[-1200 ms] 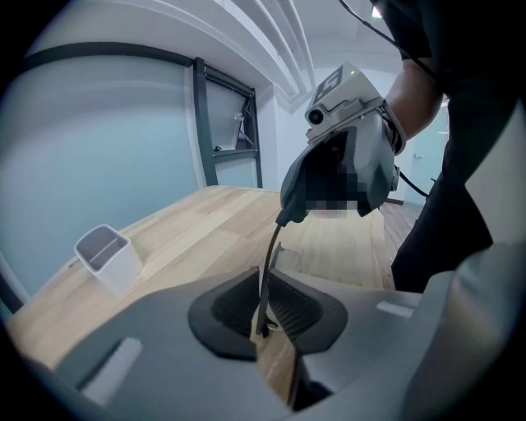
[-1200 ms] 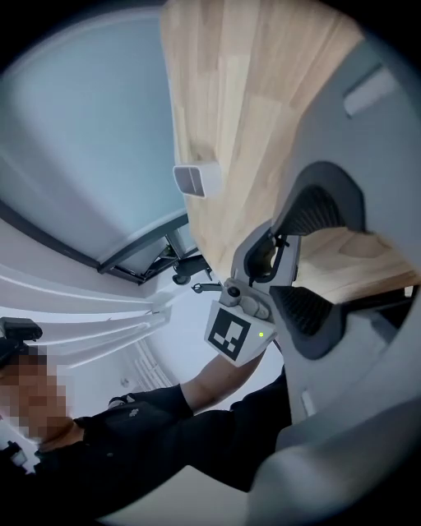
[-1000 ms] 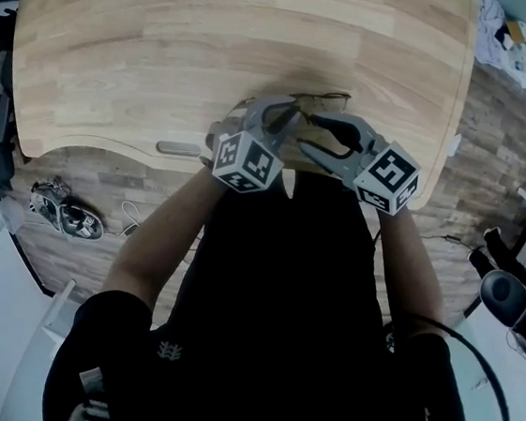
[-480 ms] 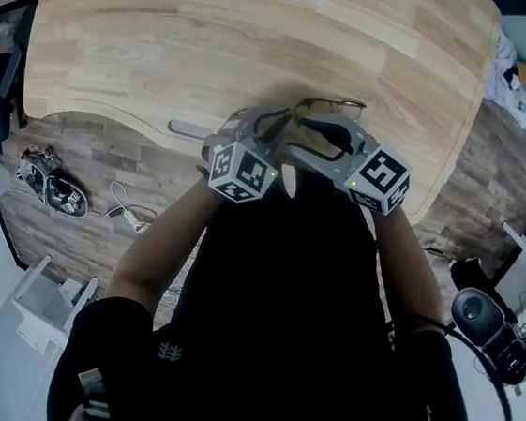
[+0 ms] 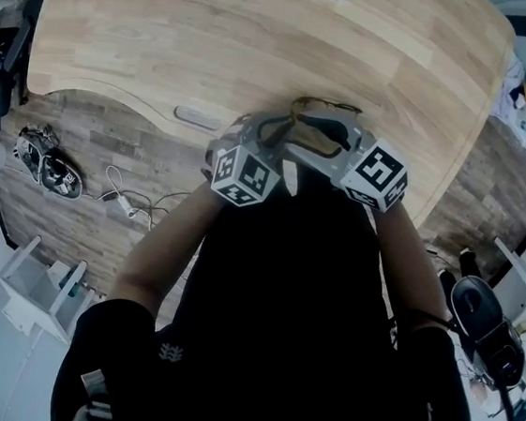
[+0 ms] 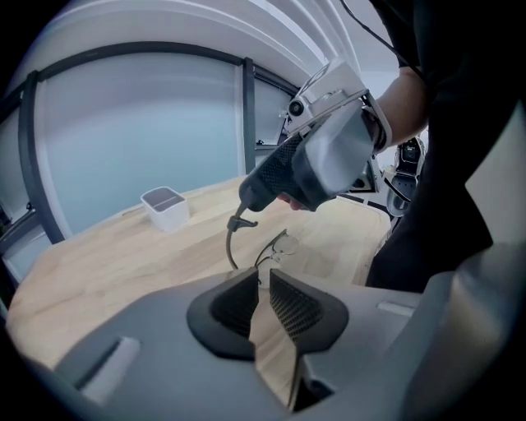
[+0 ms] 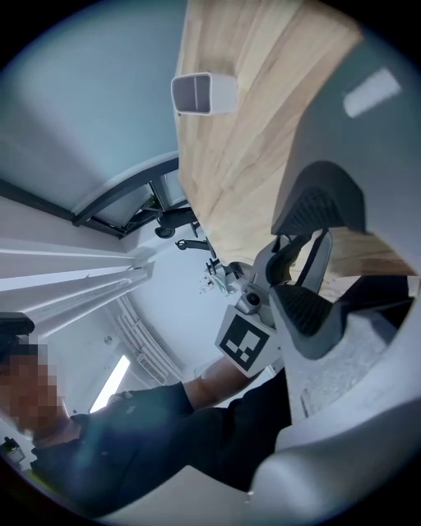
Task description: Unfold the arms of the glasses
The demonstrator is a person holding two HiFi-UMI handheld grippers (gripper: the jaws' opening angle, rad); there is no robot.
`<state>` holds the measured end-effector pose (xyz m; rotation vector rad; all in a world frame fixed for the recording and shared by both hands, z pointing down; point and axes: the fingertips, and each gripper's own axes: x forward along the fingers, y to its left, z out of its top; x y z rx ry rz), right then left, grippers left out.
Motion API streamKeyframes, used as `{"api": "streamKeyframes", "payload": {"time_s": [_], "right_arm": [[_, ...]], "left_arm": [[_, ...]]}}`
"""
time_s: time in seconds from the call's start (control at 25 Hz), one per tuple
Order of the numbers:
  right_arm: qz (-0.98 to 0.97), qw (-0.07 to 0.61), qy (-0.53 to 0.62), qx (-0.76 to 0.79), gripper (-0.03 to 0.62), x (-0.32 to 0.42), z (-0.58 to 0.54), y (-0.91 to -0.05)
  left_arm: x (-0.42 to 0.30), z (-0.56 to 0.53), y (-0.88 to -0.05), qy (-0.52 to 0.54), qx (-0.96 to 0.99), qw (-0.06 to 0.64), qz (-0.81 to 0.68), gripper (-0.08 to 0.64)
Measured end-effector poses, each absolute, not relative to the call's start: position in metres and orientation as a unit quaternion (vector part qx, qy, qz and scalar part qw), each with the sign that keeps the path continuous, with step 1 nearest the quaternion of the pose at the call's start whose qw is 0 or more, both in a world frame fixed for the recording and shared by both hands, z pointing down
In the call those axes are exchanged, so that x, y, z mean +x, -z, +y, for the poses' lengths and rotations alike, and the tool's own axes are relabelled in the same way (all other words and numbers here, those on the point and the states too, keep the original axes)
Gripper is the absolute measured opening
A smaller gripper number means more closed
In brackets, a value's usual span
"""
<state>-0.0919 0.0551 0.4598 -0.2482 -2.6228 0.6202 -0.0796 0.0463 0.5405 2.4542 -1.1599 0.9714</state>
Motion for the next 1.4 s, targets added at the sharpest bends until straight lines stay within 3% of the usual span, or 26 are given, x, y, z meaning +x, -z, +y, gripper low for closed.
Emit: {"api": "streamKeyframes", "payload": {"time_s": [0.16,0.36,0.52,0.64,0.8,0.88,1.24,1.4], "right_arm": [[-0.943,0.269,-0.144,-0.132,0.186,-0.063,0.058,-0.461],[-0.928,0.364,-0.081,-0.020,0.184,-0.030,-0.002,-0.513],[-0.908,0.413,-0.069,-0.027,0.156,-0.029,-0.012,-0.559],[-0.896,0.439,-0.038,-0.054,0.098,-0.034,-0.009,-0.573],[-0.874,0.480,-0.004,-0.080,0.080,-0.032,-0.005,-0.595],[-0.872,0.483,-0.007,-0.084,0.020,-0.033,-0.004,-0.599],[-0.908,0.411,-0.031,-0.075,0.018,-0.028,-0.001,-0.577],[-0.925,0.368,-0.033,-0.087,0.020,-0.023,0.004,-0.565]], "left_arm": [[-0.071,0.053,-0.542,-0.334,0.847,0.130,-0.393,0.051],[-0.064,0.049,-0.542,-0.329,0.846,0.136,-0.397,0.051],[-0.060,0.045,-0.543,-0.331,0.846,0.133,-0.397,0.051],[-0.061,0.046,-0.543,-0.335,0.844,0.133,-0.398,0.051],[-0.066,0.051,-0.544,-0.332,0.838,0.143,-0.409,0.051],[-0.067,0.054,-0.547,-0.331,0.836,0.148,-0.412,0.051],[-0.072,0.046,-0.556,-0.307,0.827,0.188,-0.432,0.051],[-0.070,0.039,-0.560,-0.293,0.822,0.209,-0.441,0.088]]}}
